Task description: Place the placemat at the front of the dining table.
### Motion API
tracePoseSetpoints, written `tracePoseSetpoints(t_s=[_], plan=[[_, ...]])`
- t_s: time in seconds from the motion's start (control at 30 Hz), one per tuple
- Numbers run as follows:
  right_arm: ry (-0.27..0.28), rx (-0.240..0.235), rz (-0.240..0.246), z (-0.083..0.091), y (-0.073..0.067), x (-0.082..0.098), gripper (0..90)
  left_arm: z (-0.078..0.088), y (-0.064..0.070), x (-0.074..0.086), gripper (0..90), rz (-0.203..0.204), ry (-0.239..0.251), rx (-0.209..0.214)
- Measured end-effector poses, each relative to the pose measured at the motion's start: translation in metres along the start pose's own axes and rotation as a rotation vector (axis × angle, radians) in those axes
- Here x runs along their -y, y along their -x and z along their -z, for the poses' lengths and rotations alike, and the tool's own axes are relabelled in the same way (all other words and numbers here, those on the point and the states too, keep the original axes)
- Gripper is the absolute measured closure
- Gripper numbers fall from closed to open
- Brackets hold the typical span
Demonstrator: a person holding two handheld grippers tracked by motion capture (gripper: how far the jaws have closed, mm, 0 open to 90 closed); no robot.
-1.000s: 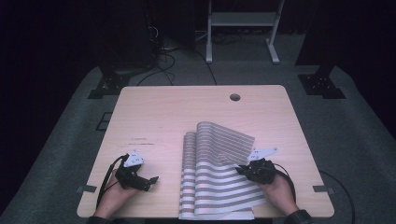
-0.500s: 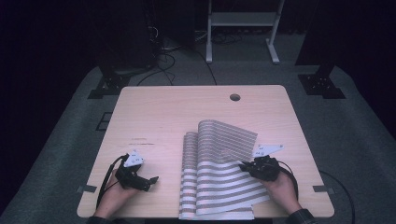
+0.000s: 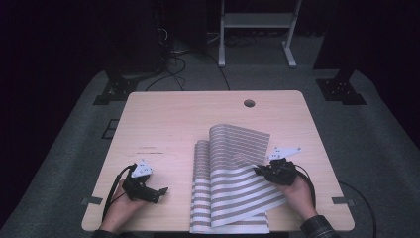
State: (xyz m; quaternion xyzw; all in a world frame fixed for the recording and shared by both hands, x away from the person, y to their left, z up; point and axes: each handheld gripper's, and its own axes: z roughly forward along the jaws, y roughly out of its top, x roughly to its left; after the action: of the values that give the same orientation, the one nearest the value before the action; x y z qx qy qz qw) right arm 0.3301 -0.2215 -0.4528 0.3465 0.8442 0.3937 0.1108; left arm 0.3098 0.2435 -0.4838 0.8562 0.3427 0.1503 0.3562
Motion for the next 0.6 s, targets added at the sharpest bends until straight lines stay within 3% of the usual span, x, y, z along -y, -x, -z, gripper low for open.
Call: tracePoseSetpoints(t_s=[0.6], plan=[[0.026, 0.049, -0.019, -0.004, 0.016, -0.012, 85.2, 0.000, 0.000, 0.000, 0.0, -0.002, -0.001, 0.000]])
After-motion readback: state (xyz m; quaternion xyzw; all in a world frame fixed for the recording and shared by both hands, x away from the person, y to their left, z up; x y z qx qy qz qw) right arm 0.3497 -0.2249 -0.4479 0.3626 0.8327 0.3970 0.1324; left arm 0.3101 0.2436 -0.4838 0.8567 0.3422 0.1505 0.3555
